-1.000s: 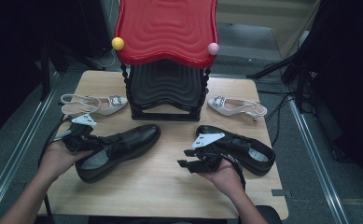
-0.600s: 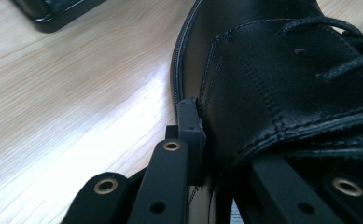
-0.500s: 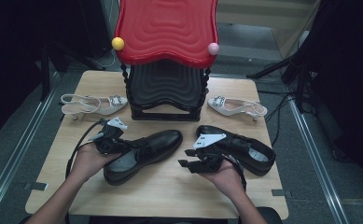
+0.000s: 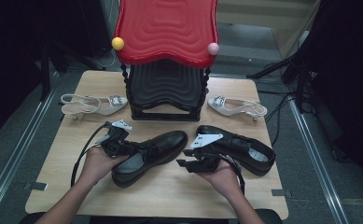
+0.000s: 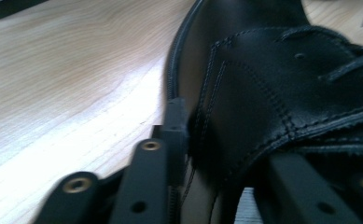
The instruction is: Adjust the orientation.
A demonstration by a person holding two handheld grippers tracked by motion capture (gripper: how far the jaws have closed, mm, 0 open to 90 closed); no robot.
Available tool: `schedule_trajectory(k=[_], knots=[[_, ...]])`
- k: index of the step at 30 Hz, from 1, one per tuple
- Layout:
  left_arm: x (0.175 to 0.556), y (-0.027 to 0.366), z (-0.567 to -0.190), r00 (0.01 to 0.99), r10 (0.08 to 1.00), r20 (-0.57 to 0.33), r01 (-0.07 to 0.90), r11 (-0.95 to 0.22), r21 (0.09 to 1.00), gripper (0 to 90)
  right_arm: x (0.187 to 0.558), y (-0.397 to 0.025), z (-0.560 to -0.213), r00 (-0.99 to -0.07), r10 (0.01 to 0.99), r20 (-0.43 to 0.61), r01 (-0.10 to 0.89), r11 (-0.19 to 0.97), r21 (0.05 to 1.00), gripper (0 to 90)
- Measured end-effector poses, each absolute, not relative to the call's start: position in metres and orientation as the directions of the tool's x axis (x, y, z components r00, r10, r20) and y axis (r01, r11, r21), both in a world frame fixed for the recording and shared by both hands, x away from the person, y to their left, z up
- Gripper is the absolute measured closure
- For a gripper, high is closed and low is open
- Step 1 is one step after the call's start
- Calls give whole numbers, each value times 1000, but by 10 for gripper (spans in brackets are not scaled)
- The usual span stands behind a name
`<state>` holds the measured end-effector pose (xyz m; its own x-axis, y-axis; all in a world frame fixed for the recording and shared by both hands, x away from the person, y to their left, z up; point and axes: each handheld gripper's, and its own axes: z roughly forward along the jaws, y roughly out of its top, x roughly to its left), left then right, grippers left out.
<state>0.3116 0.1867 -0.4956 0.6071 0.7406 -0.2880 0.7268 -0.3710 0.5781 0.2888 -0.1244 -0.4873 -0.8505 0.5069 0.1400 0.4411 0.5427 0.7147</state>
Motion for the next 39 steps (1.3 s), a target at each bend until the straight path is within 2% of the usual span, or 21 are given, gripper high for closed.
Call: schedule_trajectory(k=[2,9,14,18,23,25,30,37,39], knots=[[312,190,-494,617,735,-282,721,-384,577,583,289,-124,-487,-849,510,141,443,539,716,552],[303,205,-475,656,707,-263,686,-415,597,525,288,-124,-486,-840,522,147,453,527,719,563],[297,221,-461,690,675,-262,655,-429,622,521,287,-121,-485,-838,522,158,458,515,725,585],[296,232,-453,699,652,-295,649,-406,643,597,286,-118,-485,-835,524,166,464,509,725,607],[299,242,-457,697,651,-301,660,-418,625,804,285,-113,-485,-830,525,188,477,494,727,692],[303,243,-462,692,656,-303,670,-425,609,851,283,-111,-485,-827,526,196,484,491,725,744],[310,242,-482,687,653,-318,687,-442,577,878,276,-98,-485,-837,515,184,469,503,726,900],[310,233,-497,692,643,-328,691,-460,557,885,264,-74,-492,-846,487,216,473,501,725,900],[310,232,-498,692,638,-338,692,-451,564,896,263,-70,-495,-852,486,195,461,519,720,900]])
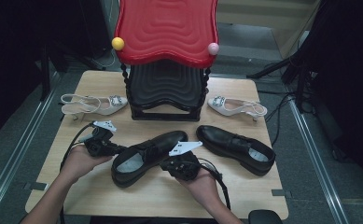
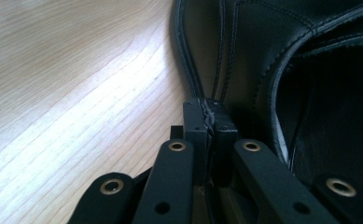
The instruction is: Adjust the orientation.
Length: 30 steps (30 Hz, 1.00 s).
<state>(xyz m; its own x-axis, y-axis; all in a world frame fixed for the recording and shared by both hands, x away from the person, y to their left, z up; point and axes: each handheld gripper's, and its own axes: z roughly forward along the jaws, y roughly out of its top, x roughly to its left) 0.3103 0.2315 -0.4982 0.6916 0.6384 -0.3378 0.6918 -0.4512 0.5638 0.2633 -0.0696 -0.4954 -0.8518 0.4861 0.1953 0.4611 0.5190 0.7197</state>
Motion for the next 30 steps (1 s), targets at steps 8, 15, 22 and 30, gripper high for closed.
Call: schedule_trajectory(k=[8,15,22,30], knots=[[308,229,-498,688,646,-330,692,-447,567,900,272,-72,-498,-841,508,185,469,515,718,900],[304,213,-499,702,632,-329,681,-461,569,900,276,-74,-499,-835,523,170,473,525,708,900],[303,203,-502,694,631,-348,689,-439,577,900,281,-81,-498,-821,541,182,493,511,704,900],[302,194,-504,683,629,-372,701,-419,577,900,286,-89,-497,-797,564,217,536,494,684,900]])
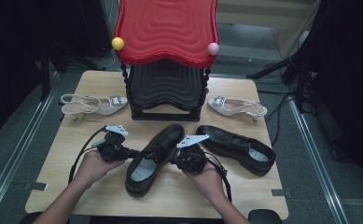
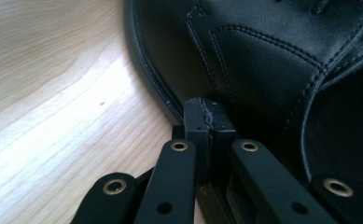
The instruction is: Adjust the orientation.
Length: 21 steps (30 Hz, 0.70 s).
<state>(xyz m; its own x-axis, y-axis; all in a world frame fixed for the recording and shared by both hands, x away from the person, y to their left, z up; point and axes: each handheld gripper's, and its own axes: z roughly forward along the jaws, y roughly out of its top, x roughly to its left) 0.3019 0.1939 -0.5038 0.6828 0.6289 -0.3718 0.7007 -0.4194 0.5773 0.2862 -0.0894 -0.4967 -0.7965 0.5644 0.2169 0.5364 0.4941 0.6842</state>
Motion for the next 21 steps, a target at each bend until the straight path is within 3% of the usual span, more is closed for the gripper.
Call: schedule_trajectory(k=[21], knots=[[295,155,-508,703,585,-405,688,-417,594,900,296,-121,-494,-720,653,232,609,435,663,900]])
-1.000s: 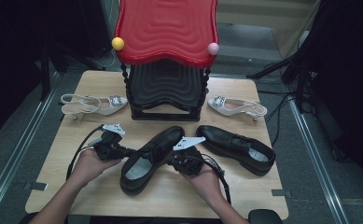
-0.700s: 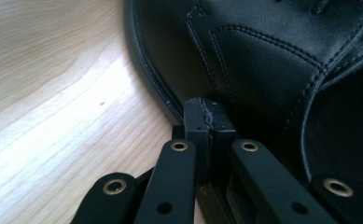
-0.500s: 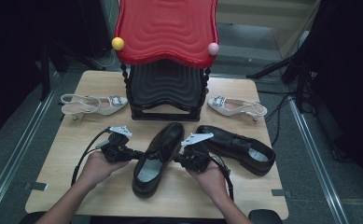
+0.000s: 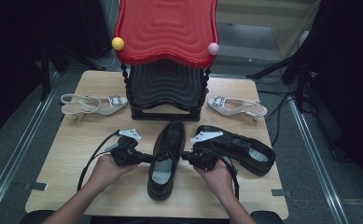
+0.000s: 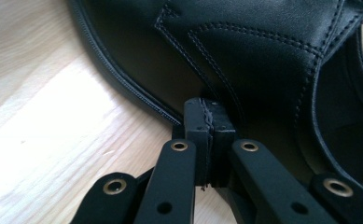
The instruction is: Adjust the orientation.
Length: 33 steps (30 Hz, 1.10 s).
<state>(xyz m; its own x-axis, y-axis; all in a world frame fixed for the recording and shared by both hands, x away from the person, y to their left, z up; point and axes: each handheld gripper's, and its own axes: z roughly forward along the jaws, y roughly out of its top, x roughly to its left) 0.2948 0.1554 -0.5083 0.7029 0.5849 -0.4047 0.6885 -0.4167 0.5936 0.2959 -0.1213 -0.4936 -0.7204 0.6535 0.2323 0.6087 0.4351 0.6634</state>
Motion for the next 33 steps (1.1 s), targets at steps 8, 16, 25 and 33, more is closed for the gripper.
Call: schedule_trajectory(k=[8,16,25,33], knots=[[292,138,-510,704,582,-407,686,-408,602,900,298,-134,-492,-686,690,231,631,406,661,900],[293,125,-511,710,574,-407,679,-407,611,900,300,-143,-491,-666,712,222,637,388,666,900],[294,115,-512,713,568,-411,676,-402,618,900,300,-150,-489,-647,735,206,644,380,664,900],[296,112,-512,727,560,-398,664,-422,618,849,302,-157,-488,-636,746,197,642,370,672,900]])
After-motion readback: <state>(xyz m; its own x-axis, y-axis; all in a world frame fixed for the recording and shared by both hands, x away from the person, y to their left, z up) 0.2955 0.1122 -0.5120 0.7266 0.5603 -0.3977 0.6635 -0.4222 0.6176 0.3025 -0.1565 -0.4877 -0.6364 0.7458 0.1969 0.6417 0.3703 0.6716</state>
